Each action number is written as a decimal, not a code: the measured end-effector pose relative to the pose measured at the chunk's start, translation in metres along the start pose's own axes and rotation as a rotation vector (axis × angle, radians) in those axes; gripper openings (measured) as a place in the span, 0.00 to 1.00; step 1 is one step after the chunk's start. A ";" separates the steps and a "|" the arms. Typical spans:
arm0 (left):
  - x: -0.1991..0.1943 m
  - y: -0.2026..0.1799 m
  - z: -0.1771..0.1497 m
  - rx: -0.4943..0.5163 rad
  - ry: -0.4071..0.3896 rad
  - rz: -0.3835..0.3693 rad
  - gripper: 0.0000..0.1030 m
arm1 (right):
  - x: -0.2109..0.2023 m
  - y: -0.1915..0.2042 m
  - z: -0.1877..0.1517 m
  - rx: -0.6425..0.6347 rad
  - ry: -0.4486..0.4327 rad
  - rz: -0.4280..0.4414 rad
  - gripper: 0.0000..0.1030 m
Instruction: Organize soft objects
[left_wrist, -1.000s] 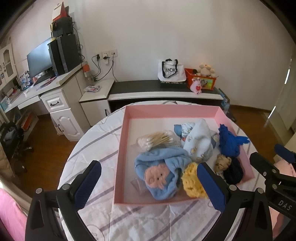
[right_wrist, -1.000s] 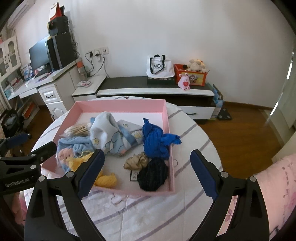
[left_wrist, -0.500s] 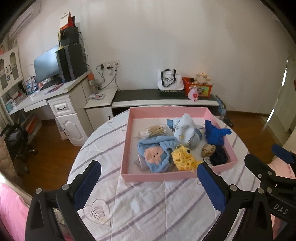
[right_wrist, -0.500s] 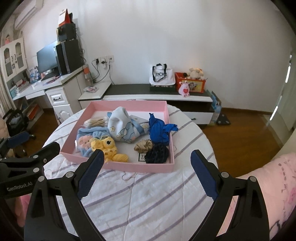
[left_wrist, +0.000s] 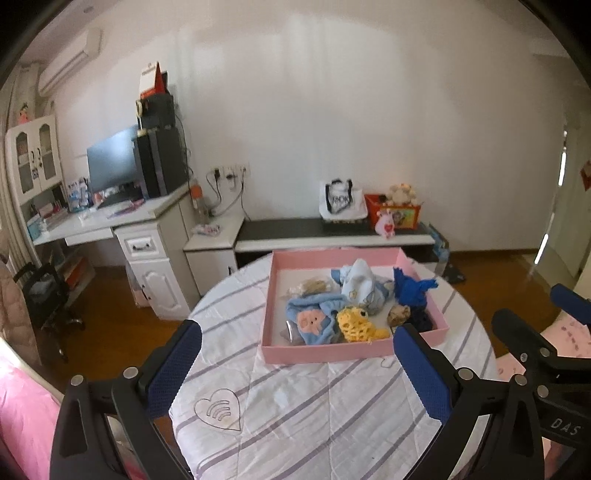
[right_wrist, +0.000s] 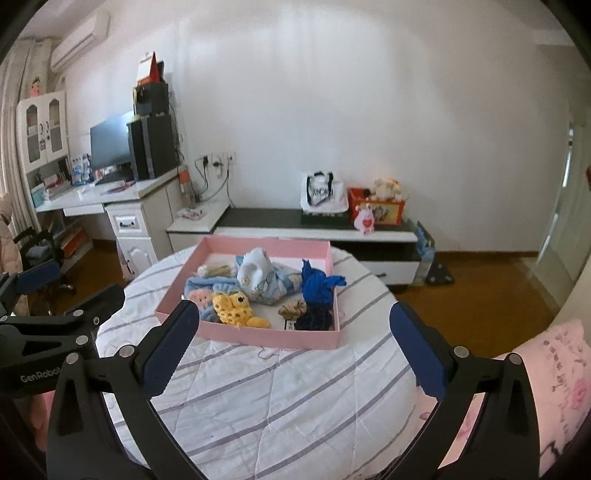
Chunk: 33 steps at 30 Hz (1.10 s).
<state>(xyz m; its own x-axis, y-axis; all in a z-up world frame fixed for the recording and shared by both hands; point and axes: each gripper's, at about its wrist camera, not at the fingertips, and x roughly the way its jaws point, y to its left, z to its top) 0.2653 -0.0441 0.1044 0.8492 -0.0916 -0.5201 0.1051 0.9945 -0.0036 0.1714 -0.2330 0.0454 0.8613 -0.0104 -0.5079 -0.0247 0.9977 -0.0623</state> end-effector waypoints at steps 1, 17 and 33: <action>-0.007 0.000 -0.001 0.000 -0.013 -0.001 1.00 | -0.007 0.001 0.000 0.000 -0.019 0.001 1.00; -0.107 0.003 -0.023 -0.026 -0.214 -0.019 1.00 | -0.095 0.010 0.005 -0.032 -0.246 -0.016 1.00; -0.141 -0.008 -0.047 -0.042 -0.338 -0.007 1.00 | -0.139 0.010 0.002 -0.036 -0.372 -0.040 1.00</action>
<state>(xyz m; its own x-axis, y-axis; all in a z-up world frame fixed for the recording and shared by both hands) 0.1201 -0.0372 0.1376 0.9728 -0.1034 -0.2075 0.0961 0.9943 -0.0451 0.0529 -0.2212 0.1174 0.9872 -0.0178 -0.1582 0.0004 0.9940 -0.1095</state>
